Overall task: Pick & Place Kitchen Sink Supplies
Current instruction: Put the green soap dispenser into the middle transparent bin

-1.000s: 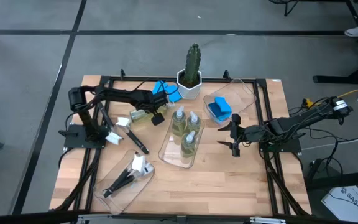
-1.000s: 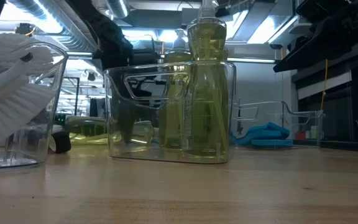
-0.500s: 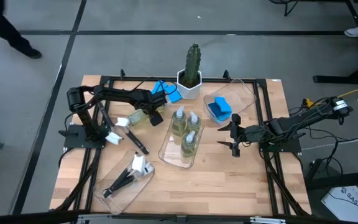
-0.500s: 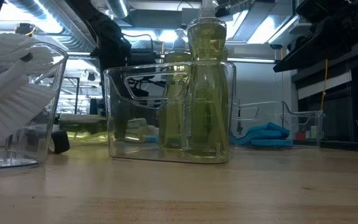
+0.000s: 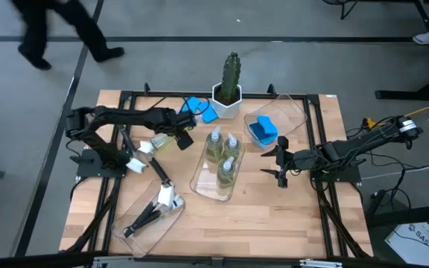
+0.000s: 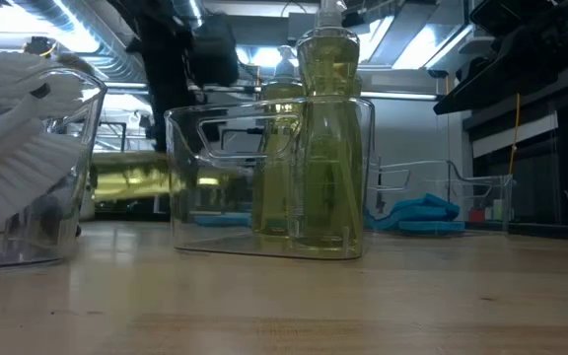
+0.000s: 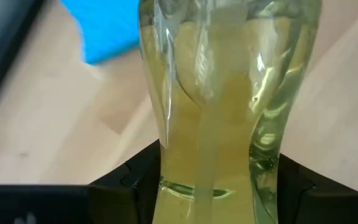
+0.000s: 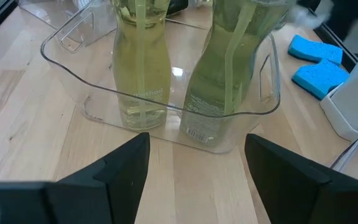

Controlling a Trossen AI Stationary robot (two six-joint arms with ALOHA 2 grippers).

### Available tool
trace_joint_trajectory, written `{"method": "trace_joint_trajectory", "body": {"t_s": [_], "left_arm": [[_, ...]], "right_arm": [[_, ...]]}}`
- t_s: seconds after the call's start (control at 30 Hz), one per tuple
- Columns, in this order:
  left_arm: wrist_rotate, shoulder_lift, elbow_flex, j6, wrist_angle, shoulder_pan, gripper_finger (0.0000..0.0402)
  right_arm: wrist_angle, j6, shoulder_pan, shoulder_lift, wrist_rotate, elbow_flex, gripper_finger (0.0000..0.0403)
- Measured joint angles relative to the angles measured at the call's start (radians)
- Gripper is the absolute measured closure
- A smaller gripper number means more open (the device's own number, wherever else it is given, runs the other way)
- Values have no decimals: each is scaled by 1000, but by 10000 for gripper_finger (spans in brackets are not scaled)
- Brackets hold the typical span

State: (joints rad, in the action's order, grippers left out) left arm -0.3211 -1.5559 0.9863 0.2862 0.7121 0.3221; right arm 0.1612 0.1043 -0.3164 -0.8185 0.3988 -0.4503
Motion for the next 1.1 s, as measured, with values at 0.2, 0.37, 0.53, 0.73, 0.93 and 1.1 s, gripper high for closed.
{"method": "trace_joint_trajectory", "body": {"t_s": [0.2, 0.37, 0.53, 0.73, 0.93, 1.1], "left_arm": [[-105, 140, 0, 75, 25, -53, 214], [-202, 249, 0, 136, 13, -125, 214], [-304, 310, 0, 164, -65, -226, 214], [-478, 323, 0, 140, -239, -365, 214], [-659, 314, 0, 119, -408, -488, 214], [-772, 295, 0, 114, -459, -572, 214]], "right_arm": [[0, 0, 0, 0, 0, 0, 141], [0, 0, 0, 0, 0, 0, 141], [0, 0, 0, 0, 0, 0, 141], [-2, 0, 0, 0, 0, 0, 141], [-7, 0, 0, 0, 0, 0, 141], [-10, 0, 0, 0, 0, 0, 141]]}}
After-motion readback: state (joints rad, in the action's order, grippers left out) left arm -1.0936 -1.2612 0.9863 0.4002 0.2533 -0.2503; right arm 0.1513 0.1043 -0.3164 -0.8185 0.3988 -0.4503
